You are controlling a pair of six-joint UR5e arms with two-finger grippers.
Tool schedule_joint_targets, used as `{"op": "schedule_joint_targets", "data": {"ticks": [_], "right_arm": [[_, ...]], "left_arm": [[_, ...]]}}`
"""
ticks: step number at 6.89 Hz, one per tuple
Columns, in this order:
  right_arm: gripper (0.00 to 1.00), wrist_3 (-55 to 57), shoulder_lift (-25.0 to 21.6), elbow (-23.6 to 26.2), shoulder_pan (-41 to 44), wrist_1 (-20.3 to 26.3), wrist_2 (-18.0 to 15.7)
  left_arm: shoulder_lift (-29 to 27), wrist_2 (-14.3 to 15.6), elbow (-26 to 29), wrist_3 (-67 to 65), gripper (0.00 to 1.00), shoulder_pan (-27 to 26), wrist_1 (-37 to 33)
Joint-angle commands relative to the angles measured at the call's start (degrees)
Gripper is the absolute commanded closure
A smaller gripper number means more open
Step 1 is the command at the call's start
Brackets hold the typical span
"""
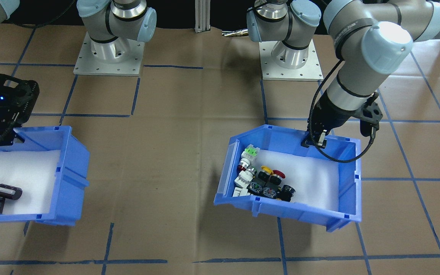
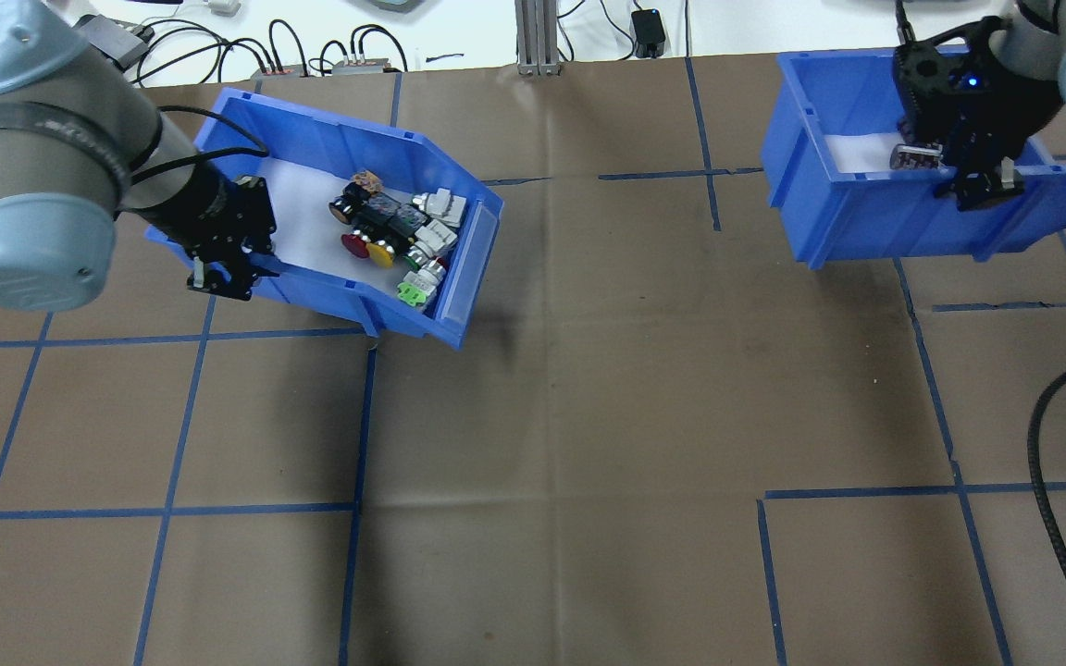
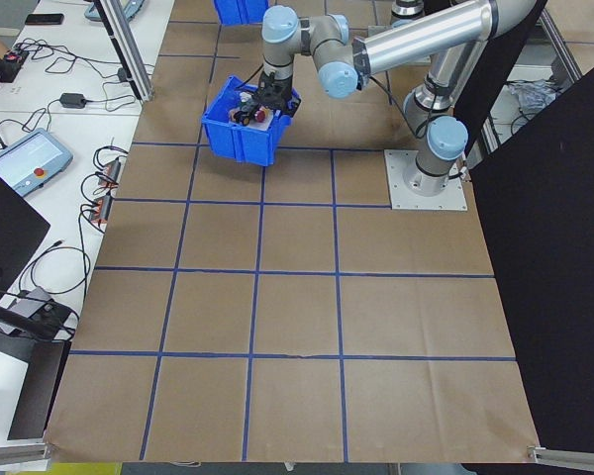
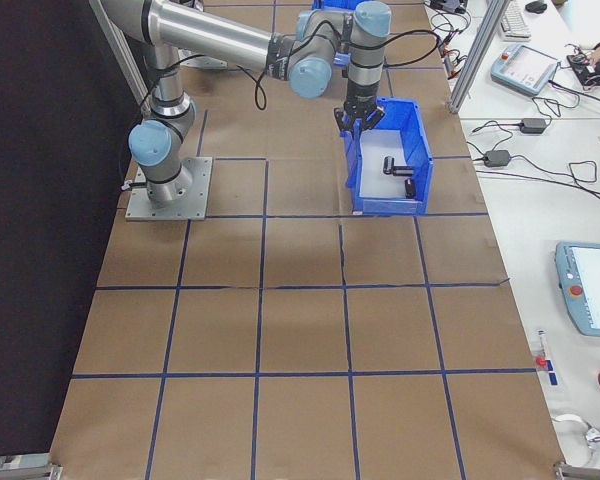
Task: Place button box in front
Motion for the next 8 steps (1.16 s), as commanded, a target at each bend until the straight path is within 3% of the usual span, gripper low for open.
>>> {"op": "schedule_joint_targets", "data": {"ticks": [1, 2, 5, 7, 8], "right_arm": [[0.98, -6.8, -7.9, 10.2, -5.8, -4.2, 1.3], [0.98, -8.2, -9.7, 13.6, -6.9, -7.1, 1.4], [0.98, -8.0, -10.3, 14.4, -6.6, -7.7, 1.3], [0.98, -7.9, -10.3, 14.4, -6.6, -7.7, 1.3], [0.98, -7.8, -10.3, 14.5, -6.6, -7.6, 1.3]], "left_arm": [[-7.9, -1.2, 8.1, -11.9, 0.99, -7.1, 1.2], [-10.8, -4.4, 10.8, -17.0, 0.99, -9.0, 2.3], [-21.3, -4.7, 19.2, -33.7, 0.95, -15.8, 8.3], [-24.6, -4.8, 22.4, -34.6, 0.84, -17.9, 8.6], [-25.7, -4.8, 22.4, -33.9, 0.63, -18.9, 8.8]]}}
